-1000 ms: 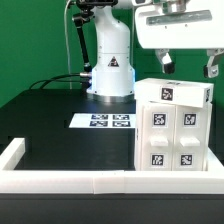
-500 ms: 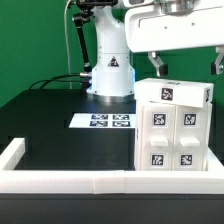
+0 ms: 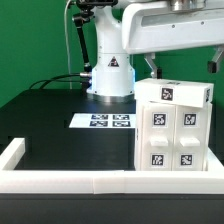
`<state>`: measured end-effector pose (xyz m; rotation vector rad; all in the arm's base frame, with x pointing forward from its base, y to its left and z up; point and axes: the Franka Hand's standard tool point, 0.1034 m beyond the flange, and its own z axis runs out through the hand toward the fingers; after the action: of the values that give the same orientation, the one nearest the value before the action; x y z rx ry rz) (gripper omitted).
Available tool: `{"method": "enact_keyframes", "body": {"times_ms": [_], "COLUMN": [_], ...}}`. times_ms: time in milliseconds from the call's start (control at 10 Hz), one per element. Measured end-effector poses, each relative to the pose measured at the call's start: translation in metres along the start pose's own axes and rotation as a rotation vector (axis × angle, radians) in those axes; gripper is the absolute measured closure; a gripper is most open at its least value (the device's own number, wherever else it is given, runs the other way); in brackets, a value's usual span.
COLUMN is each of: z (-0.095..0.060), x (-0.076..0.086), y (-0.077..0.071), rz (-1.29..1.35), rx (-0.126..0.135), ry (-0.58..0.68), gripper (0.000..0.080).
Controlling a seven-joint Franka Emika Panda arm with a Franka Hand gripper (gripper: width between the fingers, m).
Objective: Assemble cabinet
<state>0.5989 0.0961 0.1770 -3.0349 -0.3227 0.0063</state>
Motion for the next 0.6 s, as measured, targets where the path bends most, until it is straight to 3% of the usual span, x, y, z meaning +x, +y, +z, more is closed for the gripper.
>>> {"method": "enact_keyframes", "body": {"times_ms": [600], "z": [0.0079], "x": [-0.0053], "y": [0.0071], "rz": [-0.528], "rx": [-0.010], "ry": [-0.004], "gripper": [0.0002]}}
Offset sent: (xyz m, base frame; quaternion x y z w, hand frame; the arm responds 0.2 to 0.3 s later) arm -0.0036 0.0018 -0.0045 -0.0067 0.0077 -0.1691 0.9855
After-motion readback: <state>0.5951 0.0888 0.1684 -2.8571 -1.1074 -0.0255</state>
